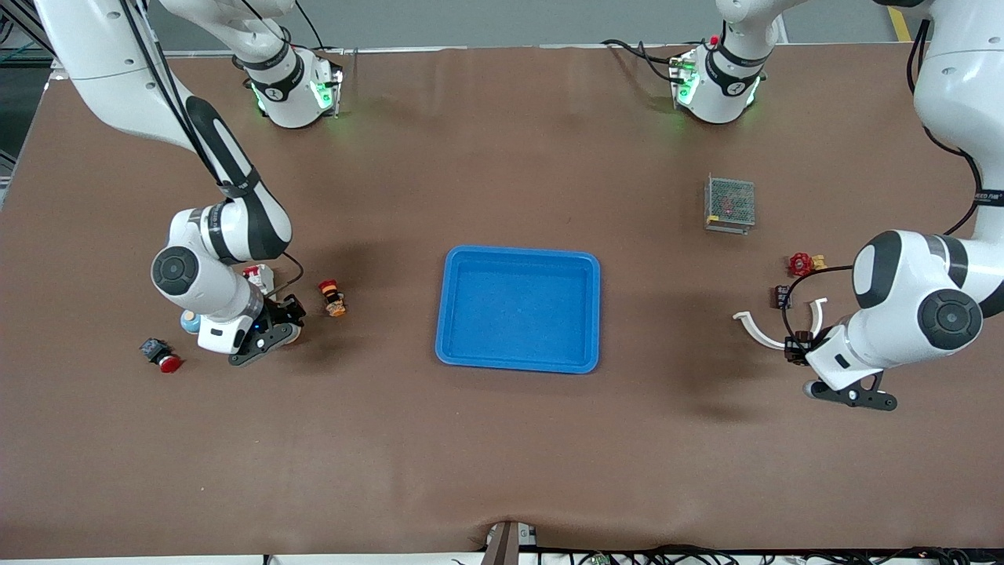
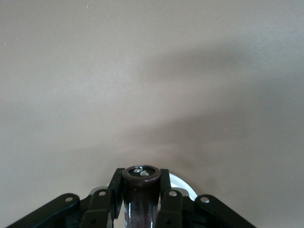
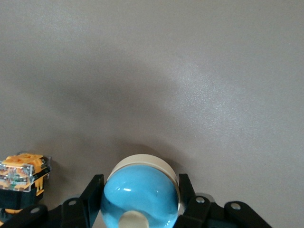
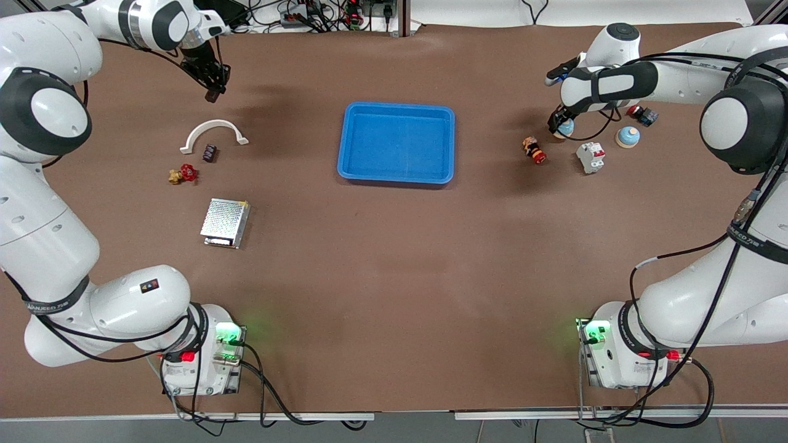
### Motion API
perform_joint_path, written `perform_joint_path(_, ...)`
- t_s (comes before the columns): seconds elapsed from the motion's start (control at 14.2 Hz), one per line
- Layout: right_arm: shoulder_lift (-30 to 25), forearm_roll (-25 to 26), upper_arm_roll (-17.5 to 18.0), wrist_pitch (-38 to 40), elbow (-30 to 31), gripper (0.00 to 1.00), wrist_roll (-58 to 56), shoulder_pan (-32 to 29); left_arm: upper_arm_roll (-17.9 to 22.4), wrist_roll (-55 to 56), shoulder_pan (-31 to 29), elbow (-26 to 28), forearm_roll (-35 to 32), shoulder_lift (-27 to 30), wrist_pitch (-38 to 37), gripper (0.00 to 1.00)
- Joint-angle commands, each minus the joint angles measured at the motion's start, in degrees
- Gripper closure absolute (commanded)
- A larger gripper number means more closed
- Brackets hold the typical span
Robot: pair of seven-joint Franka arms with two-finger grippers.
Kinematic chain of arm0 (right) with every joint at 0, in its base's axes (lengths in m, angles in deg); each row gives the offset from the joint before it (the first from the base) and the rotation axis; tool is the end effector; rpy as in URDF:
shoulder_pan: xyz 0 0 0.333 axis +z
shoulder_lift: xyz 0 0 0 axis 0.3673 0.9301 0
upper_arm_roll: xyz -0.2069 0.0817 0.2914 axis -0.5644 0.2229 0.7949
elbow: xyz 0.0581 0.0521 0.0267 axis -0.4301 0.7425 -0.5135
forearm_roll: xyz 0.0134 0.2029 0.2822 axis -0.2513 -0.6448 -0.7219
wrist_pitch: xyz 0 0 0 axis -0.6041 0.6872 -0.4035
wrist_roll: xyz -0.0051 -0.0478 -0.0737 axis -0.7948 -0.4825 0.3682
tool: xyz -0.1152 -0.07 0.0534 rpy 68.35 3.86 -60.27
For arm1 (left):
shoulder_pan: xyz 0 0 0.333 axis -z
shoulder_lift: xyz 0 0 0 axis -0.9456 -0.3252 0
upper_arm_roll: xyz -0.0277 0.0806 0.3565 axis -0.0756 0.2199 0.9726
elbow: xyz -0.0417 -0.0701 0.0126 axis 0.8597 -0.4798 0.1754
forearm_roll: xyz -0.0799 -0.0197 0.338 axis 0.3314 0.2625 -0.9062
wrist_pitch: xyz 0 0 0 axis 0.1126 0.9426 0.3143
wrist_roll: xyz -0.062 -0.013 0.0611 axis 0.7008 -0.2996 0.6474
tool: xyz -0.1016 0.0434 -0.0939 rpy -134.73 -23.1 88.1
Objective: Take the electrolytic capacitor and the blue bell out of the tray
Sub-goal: 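Place the bell beside the orange button while the left gripper carries the capacitor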
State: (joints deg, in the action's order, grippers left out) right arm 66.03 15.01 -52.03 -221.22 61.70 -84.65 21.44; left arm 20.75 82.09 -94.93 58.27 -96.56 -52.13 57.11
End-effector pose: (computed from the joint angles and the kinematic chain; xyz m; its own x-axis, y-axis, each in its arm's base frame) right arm 0.5949 0.0557 0.2413 0.8502 0.5263 0.0146 0.5264 -0.8501 -0.0162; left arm 0.6830 0.0383 0.3027 0.9711 -0.2355 -0.0396 -0.2372 -0.9703 -0.0469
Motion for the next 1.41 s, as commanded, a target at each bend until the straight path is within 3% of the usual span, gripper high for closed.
perform_joint_path(0.0,-2.2,-1.5,1.0,-0.3,2.2,0.52,-0.1,-1.1,1.3,-3.7,1.1,-4.8,-2.2,-4.0,1.8,1.0)
perform_joint_path(0.21,-1.9,-1.6,1.0,-1.4,2.2,0.52,-0.1,-1.0,1.6,-3.8,2.6,-9.1,-3.2,-7.3,1.8,1.0)
perform_joint_path(0.49,-1.6,-1.6,1.0,-2.1,2.3,0.52,-0.1,-0.9,8.6,-2.7,9.1,-14.7,-2.6,-9.9,1.9,1.0)
perform_joint_path(0.63,-1.5,-1.6,1.0,-2.3,2.3,0.52,-0.1,-0.8,9.2,-2.3,9.8,-16.5,-2.5,-11.4,2.7,1.0)
perform_joint_path(1.34,-0.9,-1.6,1.0,-6.3,4.2,0.51,0.0,-0.4,9.3,0.4,6.4,-15.3,0.8,-13.6,9.2,1.0)
